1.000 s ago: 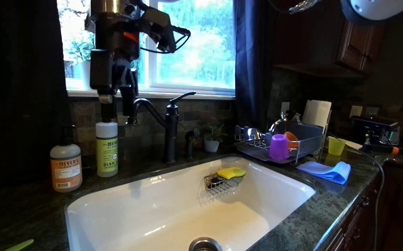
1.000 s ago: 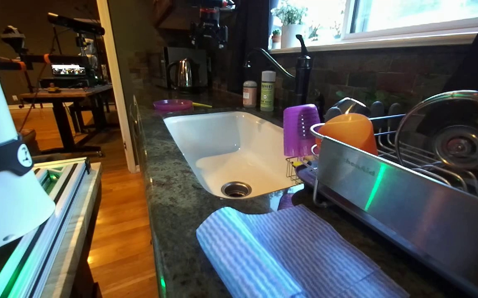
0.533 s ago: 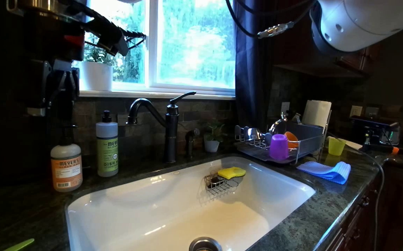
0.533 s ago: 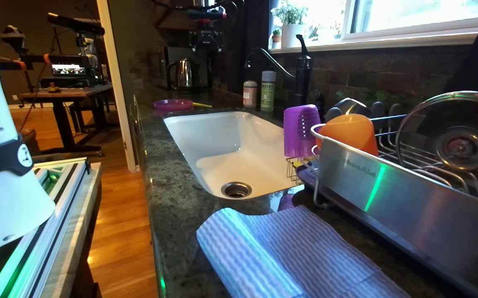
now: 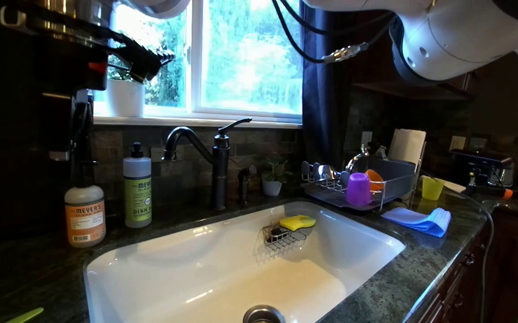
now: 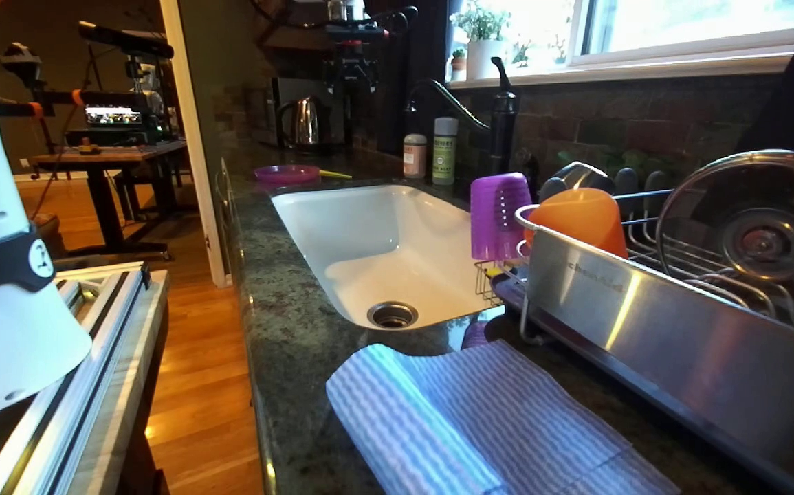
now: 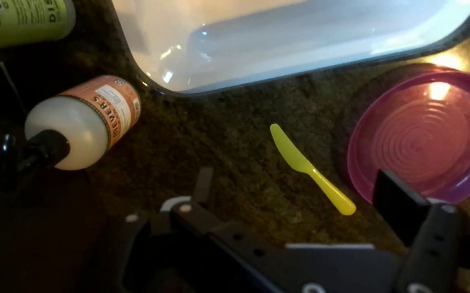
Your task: Put the knife on the plate
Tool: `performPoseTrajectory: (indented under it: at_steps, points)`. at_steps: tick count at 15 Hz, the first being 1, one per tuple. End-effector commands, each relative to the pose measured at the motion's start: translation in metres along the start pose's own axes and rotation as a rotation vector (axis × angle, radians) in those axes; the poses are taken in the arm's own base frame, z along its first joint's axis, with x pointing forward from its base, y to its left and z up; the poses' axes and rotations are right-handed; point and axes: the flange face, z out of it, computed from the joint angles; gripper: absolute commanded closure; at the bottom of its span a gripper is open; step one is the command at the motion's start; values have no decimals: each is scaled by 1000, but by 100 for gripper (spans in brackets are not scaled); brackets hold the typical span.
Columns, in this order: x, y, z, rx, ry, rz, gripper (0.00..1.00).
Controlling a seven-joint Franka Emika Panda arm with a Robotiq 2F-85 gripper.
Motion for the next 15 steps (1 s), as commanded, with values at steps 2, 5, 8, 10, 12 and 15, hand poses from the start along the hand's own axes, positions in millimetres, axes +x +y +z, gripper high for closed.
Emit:
performPoseTrajectory:
  at_steps: [2,5,8,10,12,15]
  points:
    - [12,15,50,-13,7,-253,0]
    - [25,10,77,5,77,-396,0]
    - [42,-8,94,19,166,-534,0]
    - [53,-23,106,33,209,-636,0]
    - [59,-34,112,55,245,-717,0]
    - [55,-33,108,59,203,-659,0]
